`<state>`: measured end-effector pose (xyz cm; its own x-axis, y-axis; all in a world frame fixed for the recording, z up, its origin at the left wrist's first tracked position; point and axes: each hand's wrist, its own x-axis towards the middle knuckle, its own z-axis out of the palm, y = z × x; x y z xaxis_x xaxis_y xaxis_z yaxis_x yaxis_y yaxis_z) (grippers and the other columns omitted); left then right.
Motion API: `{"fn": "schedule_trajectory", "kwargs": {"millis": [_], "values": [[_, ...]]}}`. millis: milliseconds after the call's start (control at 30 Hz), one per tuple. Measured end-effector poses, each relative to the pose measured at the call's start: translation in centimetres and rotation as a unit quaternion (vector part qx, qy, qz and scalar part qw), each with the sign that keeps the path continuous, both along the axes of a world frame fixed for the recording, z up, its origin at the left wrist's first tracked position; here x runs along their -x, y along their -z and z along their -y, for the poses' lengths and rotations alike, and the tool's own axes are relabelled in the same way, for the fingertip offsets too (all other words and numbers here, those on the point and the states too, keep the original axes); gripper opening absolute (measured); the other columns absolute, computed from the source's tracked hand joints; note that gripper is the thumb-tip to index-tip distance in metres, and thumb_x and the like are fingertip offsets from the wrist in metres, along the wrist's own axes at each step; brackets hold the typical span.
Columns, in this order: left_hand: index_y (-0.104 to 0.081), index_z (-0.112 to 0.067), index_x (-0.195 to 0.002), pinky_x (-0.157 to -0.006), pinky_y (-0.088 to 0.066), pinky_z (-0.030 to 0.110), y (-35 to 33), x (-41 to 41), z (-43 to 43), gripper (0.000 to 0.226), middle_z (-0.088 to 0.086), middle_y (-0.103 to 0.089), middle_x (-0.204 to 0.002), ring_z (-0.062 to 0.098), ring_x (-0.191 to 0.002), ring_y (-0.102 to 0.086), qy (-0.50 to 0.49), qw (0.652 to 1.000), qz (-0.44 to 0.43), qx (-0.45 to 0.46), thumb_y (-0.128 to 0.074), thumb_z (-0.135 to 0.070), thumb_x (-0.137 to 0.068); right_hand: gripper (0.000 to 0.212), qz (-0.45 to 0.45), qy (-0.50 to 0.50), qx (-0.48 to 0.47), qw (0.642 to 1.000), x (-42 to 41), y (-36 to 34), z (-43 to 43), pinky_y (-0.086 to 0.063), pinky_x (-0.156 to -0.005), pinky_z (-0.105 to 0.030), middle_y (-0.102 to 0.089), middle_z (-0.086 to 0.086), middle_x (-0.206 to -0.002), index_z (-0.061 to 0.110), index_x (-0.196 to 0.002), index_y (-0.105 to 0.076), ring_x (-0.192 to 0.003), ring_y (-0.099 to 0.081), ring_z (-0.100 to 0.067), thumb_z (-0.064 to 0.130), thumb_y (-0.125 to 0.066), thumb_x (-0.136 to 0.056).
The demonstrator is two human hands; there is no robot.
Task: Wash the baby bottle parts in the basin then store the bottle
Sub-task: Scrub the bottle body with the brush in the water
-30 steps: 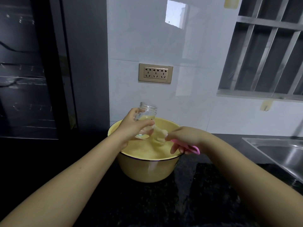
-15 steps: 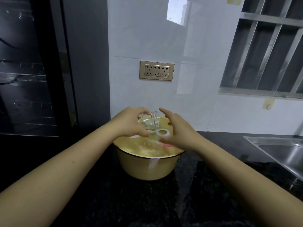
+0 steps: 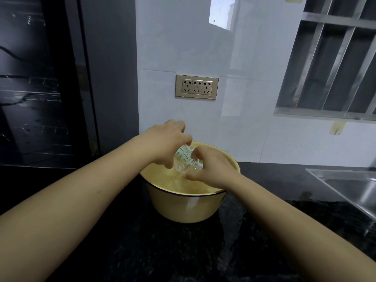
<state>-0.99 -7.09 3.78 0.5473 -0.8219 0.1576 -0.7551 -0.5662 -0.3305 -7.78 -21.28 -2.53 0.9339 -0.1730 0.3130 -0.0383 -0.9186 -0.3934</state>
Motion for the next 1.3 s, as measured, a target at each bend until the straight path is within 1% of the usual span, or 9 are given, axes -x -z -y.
{"fn": "schedule_trajectory", "kwargs": {"millis": [100, 200, 467, 667, 833, 933, 1033, 1133, 1300], "values": [[-0.039, -0.032, -0.132, -0.076, -0.046, 0.030, -0.8, 0.4, 0.4, 0.068, 0.001, -0.038, -0.127, 0.020, -0.115, -0.037, 0.013, 0.999, 0.025, -0.037, -0.071, -0.018, -0.074, 0.049, -0.018, -0.002, -0.025, 1.000, -0.3, 0.0, -0.3, -0.049, -0.083, -0.035, -0.057, 0.006, -0.103, 0.019, -0.106, -0.053, -0.096, -0.057, -0.016, 0.042, -0.077, -0.070], [-0.037, -0.031, -0.131, -0.081, -0.046, 0.033, -1.4, 0.8, 0.8, 0.068, 0.000, -0.041, -0.125, 0.019, -0.112, -0.040, 0.032, 0.997, 0.034, -0.061, -0.072, -0.019, -0.073, 0.055, -0.038, -0.009, -0.060, 0.997, -0.5, 0.1, -0.4, -0.049, -0.090, -0.037, -0.062, 0.003, -0.109, 0.017, -0.113, -0.055, -0.102, -0.058, -0.017, 0.040, -0.079, -0.069], [-0.037, -0.028, -0.130, -0.076, -0.034, 0.028, -1.9, 1.7, 2.1, 0.070, -0.001, -0.047, -0.123, 0.018, -0.110, -0.042, 0.055, 0.991, 0.046, -0.109, -0.075, -0.024, -0.072, 0.062, -0.067, -0.020, -0.091, 0.993, -0.2, 0.2, -0.5, -0.045, -0.088, -0.025, -0.059, 0.011, -0.105, 0.020, -0.121, -0.056, -0.105, -0.056, -0.011, 0.036, -0.083, -0.067], [-0.039, -0.031, -0.128, -0.074, -0.037, 0.028, -2.3, 1.5, 1.7, 0.070, -0.004, -0.048, -0.119, 0.014, -0.095, -0.036, 0.050, 0.995, 0.014, -0.087, -0.077, -0.032, -0.070, 0.059, -0.084, -0.037, -0.130, 0.987, 0.0, 0.0, 0.4, -0.040, -0.090, -0.021, -0.062, 0.011, -0.112, 0.021, -0.119, -0.059, -0.108, -0.055, -0.008, 0.032, -0.084, -0.067], [-0.041, -0.034, -0.119, -0.072, -0.043, 0.031, -2.1, 0.4, 0.1, 0.067, -0.007, -0.051, -0.110, 0.017, -0.098, -0.050, 0.043, 0.996, -0.061, 0.041, -0.077, -0.040, -0.063, 0.053, -0.059, -0.047, -0.190, 0.979, 0.3, -0.6, 2.0, -0.046, -0.089, -0.026, -0.066, 0.007, -0.105, 0.021, -0.107, -0.064, -0.101, -0.062, -0.012, 0.028, -0.086, -0.060], [-0.043, -0.032, -0.114, -0.081, -0.049, 0.038, -1.4, -0.2, -1.2, 0.066, -0.006, -0.053, -0.112, 0.016, -0.098, -0.053, 0.044, 0.978, -0.141, 0.150, -0.080, -0.041, -0.061, 0.042, -0.039, -0.082, -0.296, 0.951, 1.3, -1.4, 3.0, -0.048, -0.087, -0.029, -0.069, -0.001, -0.098, 0.021, -0.103, -0.064, -0.090, -0.065, -0.015, 0.014, -0.082, -0.066], [-0.043, -0.029, -0.109, -0.082, -0.049, 0.033, -0.1, -0.3, -1.8, 0.065, -0.004, -0.053, -0.111, 0.015, -0.097, -0.054, 0.047, 0.940, -0.221, 0.255, -0.083, -0.040, -0.059, 0.042, -0.042, -0.121, -0.399, 0.908, 2.0, -2.0, 3.3, -0.050, -0.085, -0.028, -0.066, -0.007, -0.104, 0.019, -0.115, -0.058, -0.094, -0.065, -0.017, 0.009, -0.074, -0.078], [-0.044, -0.025, -0.105, -0.069, -0.044, 0.021, 1.7, 0.1, -1.5, 0.062, -0.005, -0.052, -0.105, 0.009, -0.088, -0.053, 0.050, 0.896, -0.264, 0.353, -0.085, -0.039, -0.060, 0.036, -0.016, -0.135, -0.459, 0.878, 2.1, -2.1, 2.6, -0.055, -0.085, -0.029, -0.063, -0.008, -0.103, 0.020, -0.116, -0.054, -0.095, -0.066, -0.020, 0.013, -0.068, -0.083], [-0.044, -0.025, -0.106, -0.072, -0.046, 0.019, 4.5, 1.1, -0.3, 0.063, -0.013, -0.051, -0.101, 0.006, -0.091, -0.056, 0.033, 0.792, -0.344, 0.503, -0.085, -0.039, -0.061, 0.031, 0.057, -0.127, -0.486, 0.863, 2.0, -2.4, 1.9, -0.056, -0.089, -0.037, -0.059, -0.009, -0.103, 0.025, -0.111, -0.055, -0.096, -0.066, -0.023, 0.016, -0.069, -0.084]]}}
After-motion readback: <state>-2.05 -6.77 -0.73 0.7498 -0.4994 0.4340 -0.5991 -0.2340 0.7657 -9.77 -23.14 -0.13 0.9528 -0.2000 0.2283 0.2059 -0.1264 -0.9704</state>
